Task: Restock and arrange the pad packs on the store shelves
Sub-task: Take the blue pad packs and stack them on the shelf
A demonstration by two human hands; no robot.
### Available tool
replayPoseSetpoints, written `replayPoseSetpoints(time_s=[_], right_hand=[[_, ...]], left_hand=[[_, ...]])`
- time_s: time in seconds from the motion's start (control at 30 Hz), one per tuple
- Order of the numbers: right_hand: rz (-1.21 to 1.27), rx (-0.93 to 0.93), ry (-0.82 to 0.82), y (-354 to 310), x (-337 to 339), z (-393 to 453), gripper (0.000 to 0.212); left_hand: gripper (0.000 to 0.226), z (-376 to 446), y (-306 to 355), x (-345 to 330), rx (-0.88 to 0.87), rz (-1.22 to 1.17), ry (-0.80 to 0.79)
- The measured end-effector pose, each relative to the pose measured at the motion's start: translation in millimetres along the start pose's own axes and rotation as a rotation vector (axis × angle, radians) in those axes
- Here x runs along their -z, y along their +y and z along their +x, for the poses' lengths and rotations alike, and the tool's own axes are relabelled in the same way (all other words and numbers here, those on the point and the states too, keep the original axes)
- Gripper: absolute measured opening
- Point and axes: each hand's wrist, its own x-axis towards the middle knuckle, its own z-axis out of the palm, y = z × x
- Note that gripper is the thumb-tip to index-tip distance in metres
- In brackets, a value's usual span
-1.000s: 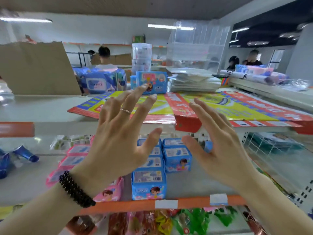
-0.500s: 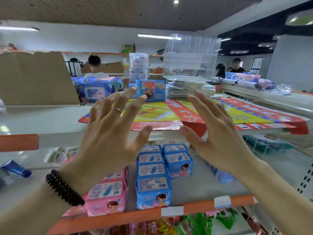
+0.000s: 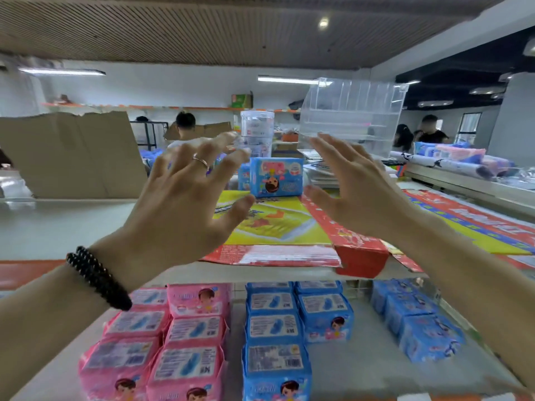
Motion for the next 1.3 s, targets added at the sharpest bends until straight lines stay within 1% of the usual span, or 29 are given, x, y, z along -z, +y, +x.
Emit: replayPoseSetpoints(time_s=[0.13,0.3,0.57,0.77,0.83,0.97,1.13,1.23,1.3], right_hand=[[-0.017,0.039,-0.049,23,-13,40,0.075],[-0.047,0.084,-0.148,43,-44,95,0.078],[-0.107,0.105,-0.332,63,-95,157,0.085],[-0.142,0.158,-0.449,81,-134,182,0.084],[-0.137,0.166,-0.526,85,-147,190,0.089],[-0.079,0.079,-0.642,89,-160,206,0.108],[-0.151,0.063,-0.685,93,-178,213,0.108],[-0.210,0.079,-0.649,91,-178,217,0.107],[-0.234,0.062,-0.635,87,-174,217,0.110]], left_hand=[[0.061,22,-11,-11,0.066,-0.008,0.020],[0.064,38,-25,-25,0.168,-0.021,-0.037],[0.068,56,-35,-42,0.169,0.113,-0.172],[0.071,55,-33,-53,0.135,0.180,-0.273],[0.070,53,-32,-53,0.138,0.163,-0.292],[0.069,43,-32,-47,0.160,0.149,-0.324],[0.071,32,-29,-33,0.225,0.137,-0.326],[0.072,22,-28,-24,0.247,0.151,-0.341],[0.072,16,-27,-19,0.267,0.152,-0.357]])
